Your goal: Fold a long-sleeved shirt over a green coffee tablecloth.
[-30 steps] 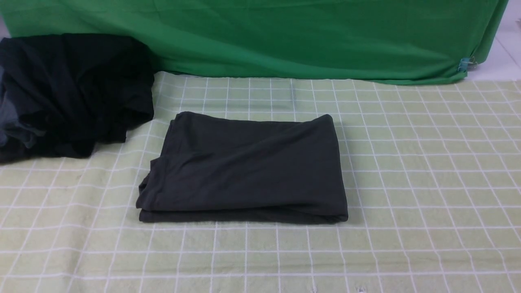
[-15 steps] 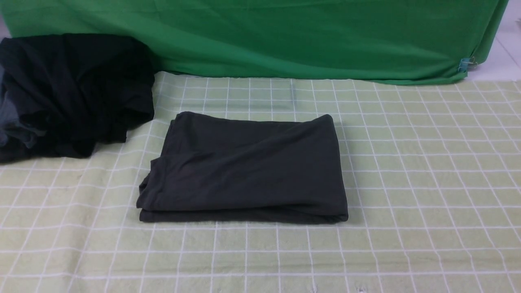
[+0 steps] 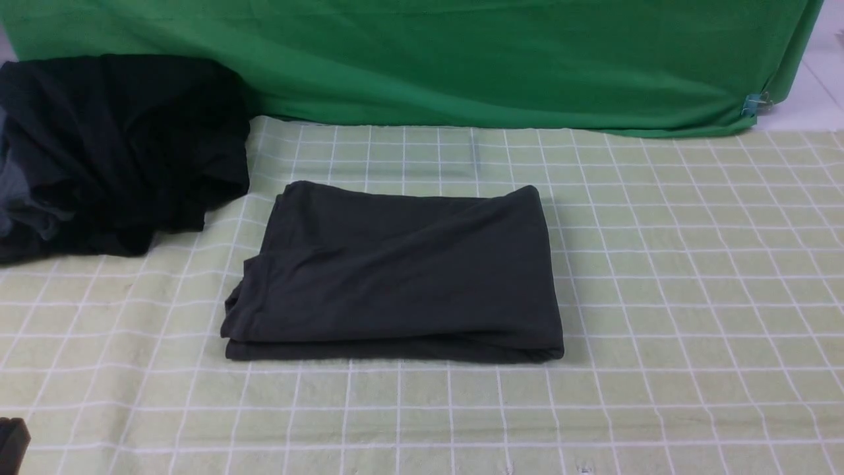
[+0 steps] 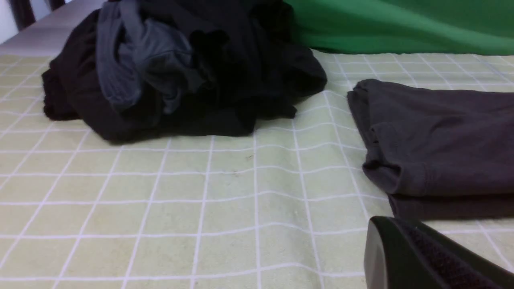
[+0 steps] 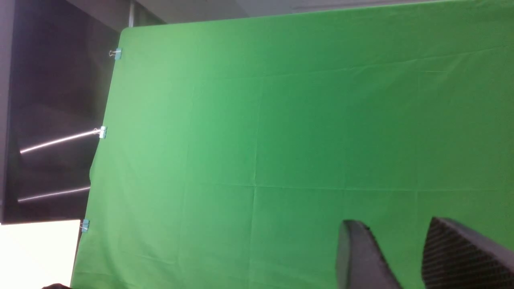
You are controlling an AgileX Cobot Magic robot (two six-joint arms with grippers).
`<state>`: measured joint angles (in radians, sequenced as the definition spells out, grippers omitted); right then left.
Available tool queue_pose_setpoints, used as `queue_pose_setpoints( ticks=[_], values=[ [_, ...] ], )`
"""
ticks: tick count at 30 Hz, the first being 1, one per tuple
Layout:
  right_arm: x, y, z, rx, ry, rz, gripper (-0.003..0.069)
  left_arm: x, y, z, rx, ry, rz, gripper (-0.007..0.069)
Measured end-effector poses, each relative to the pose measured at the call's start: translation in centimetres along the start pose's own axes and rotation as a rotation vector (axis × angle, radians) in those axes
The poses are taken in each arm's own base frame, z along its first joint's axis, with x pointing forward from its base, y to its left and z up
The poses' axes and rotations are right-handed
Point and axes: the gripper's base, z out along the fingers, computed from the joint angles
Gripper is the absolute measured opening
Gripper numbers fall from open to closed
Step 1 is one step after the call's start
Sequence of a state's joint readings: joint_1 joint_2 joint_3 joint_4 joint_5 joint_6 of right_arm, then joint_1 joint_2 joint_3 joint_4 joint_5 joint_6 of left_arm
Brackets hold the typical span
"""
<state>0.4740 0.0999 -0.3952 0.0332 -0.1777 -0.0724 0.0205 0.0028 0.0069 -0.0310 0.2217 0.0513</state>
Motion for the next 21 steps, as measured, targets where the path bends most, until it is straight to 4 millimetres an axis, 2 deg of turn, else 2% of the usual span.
queue_pose_setpoints(
  ticks=[21],
  values=[
    [0.0,0.0,0.0,0.0,0.0,0.0,0.0239,0.0,-0.04,0.0,0.008,0.0,0.001,0.0003]
  ],
)
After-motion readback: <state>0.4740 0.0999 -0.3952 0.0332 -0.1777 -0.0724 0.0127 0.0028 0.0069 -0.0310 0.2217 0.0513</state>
